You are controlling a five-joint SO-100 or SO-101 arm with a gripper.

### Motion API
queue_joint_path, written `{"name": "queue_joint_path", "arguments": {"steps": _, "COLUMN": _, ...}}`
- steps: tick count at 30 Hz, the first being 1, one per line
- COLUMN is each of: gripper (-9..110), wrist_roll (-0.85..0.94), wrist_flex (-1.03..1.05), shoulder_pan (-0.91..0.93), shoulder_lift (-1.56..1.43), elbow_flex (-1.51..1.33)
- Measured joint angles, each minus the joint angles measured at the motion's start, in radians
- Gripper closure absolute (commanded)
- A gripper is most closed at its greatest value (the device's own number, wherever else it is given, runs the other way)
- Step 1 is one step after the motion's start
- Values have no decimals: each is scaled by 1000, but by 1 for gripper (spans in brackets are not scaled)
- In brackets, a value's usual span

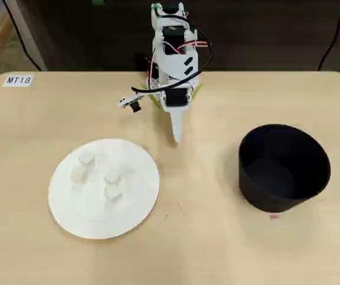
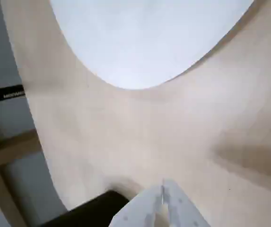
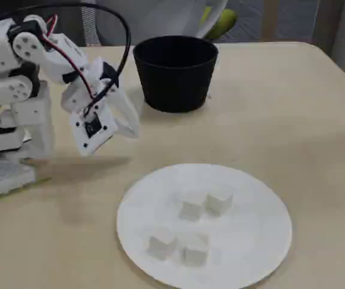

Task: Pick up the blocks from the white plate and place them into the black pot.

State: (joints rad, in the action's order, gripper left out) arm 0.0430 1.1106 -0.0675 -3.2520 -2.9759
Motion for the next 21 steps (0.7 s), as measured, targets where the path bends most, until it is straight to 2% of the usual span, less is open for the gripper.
{"name": "queue_joint_path", "arguments": {"steps": 15, "gripper": 104, "wrist_roll": -17, "wrist_flex": -14, "shoulder_pan": 58, "shoulder_lift": 0, "elbow_flex": 9}}
{"name": "queue_joint_path", "arguments": {"steps": 18, "gripper": 104, "wrist_roll": -17, "wrist_flex": 12, "shoulder_pan": 60, "shoulder_lift": 40, "elbow_flex": 123}}
{"name": "queue_joint_path", "arguments": {"steps": 21, "gripper": 104, "wrist_roll": 12, "wrist_flex": 91, "shoulder_pan": 71, "shoulder_lift": 267, "elbow_flex": 376}}
